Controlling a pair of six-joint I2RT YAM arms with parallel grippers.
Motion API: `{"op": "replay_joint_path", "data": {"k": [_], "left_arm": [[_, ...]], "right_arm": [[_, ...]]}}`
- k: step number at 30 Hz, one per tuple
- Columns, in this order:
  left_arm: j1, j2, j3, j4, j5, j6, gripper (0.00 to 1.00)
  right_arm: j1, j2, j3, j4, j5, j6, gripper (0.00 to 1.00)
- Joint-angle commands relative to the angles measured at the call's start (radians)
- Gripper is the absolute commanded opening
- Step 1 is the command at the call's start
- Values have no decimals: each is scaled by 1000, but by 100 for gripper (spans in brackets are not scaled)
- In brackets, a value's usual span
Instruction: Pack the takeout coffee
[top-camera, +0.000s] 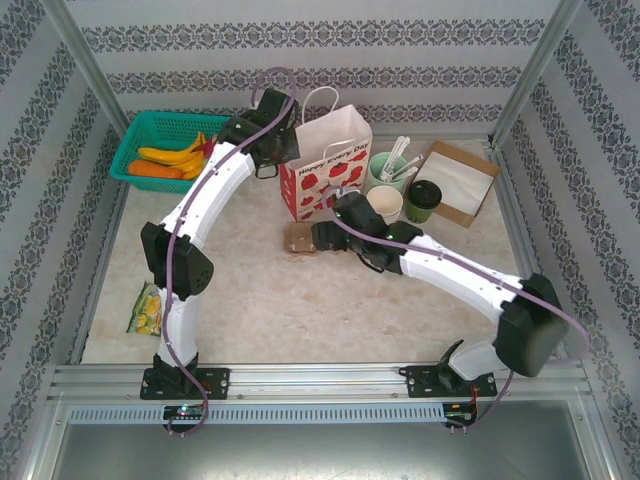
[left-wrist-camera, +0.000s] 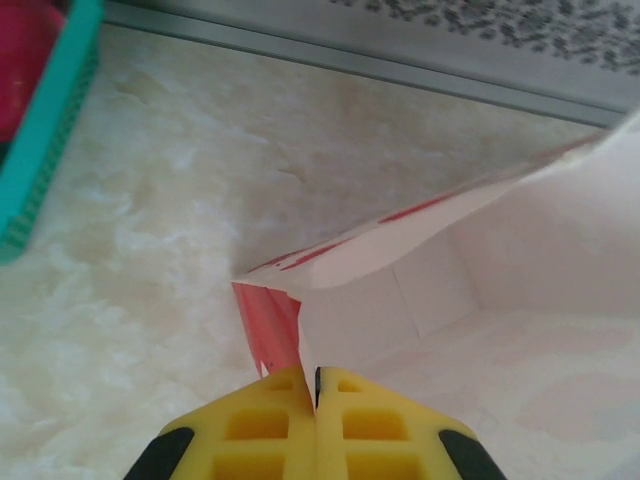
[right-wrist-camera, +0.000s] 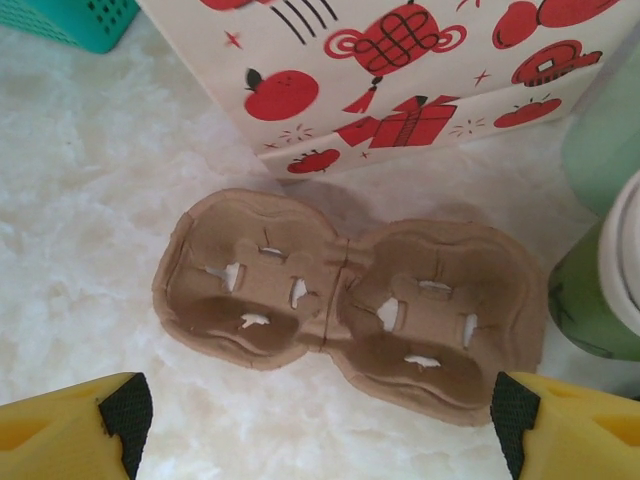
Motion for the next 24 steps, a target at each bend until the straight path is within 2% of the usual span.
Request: {"op": "replay_joint_path", "data": {"k": [1,5,11,16,24], "left_arm": [[38,-80,-39,-62,-75,-8,0],[78,-157,-156,-36,-65,-39,0],[131,-249,-293,-4,-56,-55,0],[147,-278,-336,9,-51,-51,0],[148,-281,-352,27,-48,-43,0]], "right_arm": [[14,98,90,-11,51,69,83],[10,249,169,-28,60,82,70],[6,391,229,-40,62,96,59],[4,457,240,-43,73,109,49],[4,481,260,-68,115,143,30]]}}
